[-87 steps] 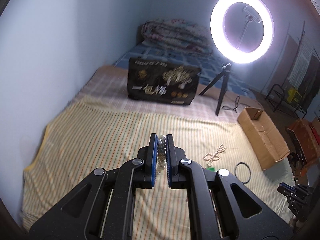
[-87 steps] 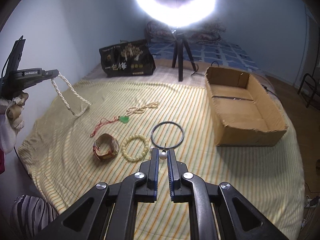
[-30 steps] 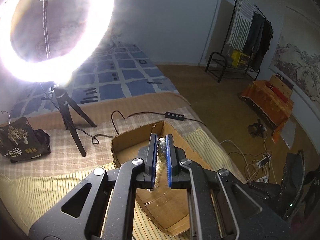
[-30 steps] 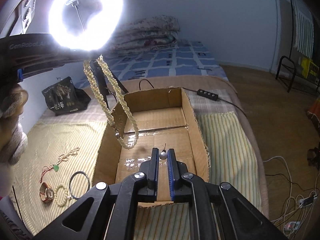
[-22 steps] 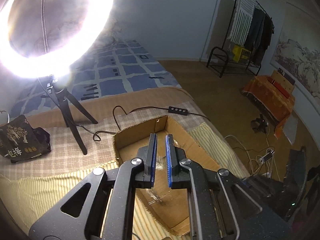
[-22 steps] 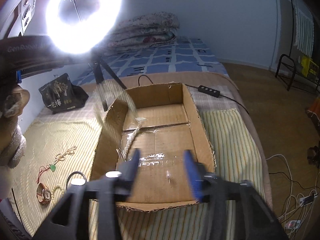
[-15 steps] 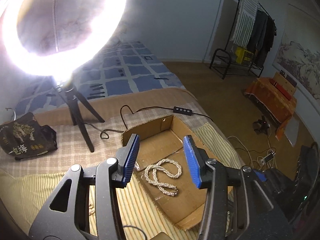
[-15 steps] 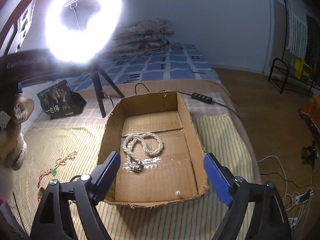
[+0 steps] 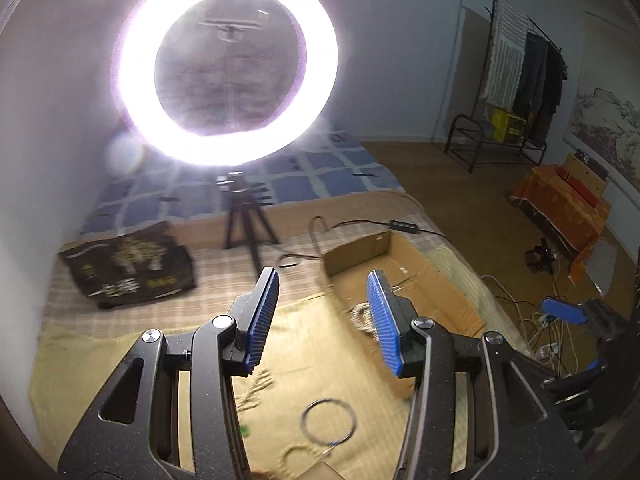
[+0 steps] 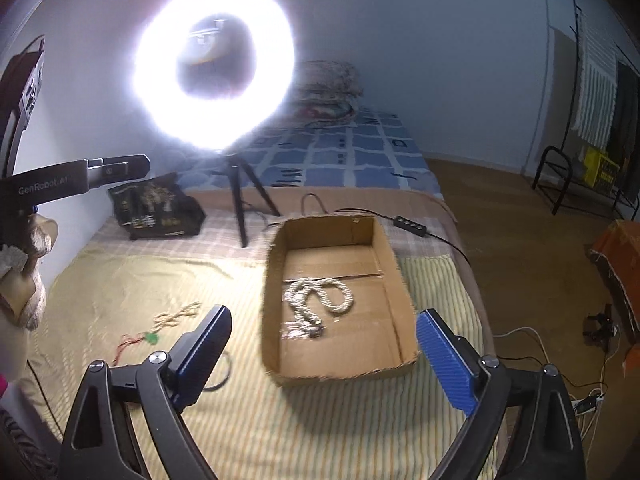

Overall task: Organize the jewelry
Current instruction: 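Move the left tool to the red-strapped watch while the right tool approaches the black bangle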

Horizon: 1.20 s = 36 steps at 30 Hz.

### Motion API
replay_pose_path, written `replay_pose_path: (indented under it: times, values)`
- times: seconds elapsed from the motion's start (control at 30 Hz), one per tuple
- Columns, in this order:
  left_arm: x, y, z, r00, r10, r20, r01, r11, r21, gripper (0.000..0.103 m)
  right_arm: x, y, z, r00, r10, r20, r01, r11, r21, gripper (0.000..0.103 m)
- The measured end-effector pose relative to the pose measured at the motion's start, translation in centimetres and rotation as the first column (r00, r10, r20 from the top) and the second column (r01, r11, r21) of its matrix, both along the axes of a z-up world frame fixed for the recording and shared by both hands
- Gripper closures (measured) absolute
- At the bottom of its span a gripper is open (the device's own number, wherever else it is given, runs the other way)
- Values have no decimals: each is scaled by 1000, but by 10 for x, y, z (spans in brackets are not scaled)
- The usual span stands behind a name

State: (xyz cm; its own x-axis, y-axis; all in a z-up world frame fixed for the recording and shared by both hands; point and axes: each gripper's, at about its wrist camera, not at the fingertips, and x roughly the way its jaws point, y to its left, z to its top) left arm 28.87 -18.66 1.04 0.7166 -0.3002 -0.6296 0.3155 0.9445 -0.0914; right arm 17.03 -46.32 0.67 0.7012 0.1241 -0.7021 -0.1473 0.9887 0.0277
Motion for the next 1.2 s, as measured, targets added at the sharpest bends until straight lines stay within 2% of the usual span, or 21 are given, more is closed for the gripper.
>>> replay_pose_path:
  times: [0.13,0.23,0.33,0.53,0.67,0.77,0.97,1.07,1.2]
  values:
    - [-20,38,7,999,45,1,-45,999,6,55,-19,25,10,999,36,-7,-36,999,0,8]
    - [-36,61,7,997,79,1,-79,997,24,41,-31,39,10,998,60,-23,-59,998,29,9]
    - [-52,81,1,995,99,-8,-99,994,49,40,-40,53,6,996,77,-34,-75,996,52,9]
    - [-75,119,-25,987,141,-71,-137,989,61,40,-55,77,-15,992,96,-82,-87,990,107,14]
    - [-90,141,-52,982,132,-135,-131,991,22,40,-58,82,-35,989,95,-116,-77,986,150,17]
    - [-97,147,-71,977,131,-169,-130,991,18,40,-53,83,-54,983,88,-161,-60,983,174,25]
    - [-99,150,-102,959,119,-258,-133,990,-37,41,-36,82,-96,964,39,-265,21,975,221,41]
    - [-97,146,-117,952,107,-287,-120,992,-26,46,-29,84,-112,954,35,-297,38,971,237,43]
    - [-94,148,-146,922,106,-372,-132,990,-45,55,-23,91,-126,946,54,-320,22,973,230,46]
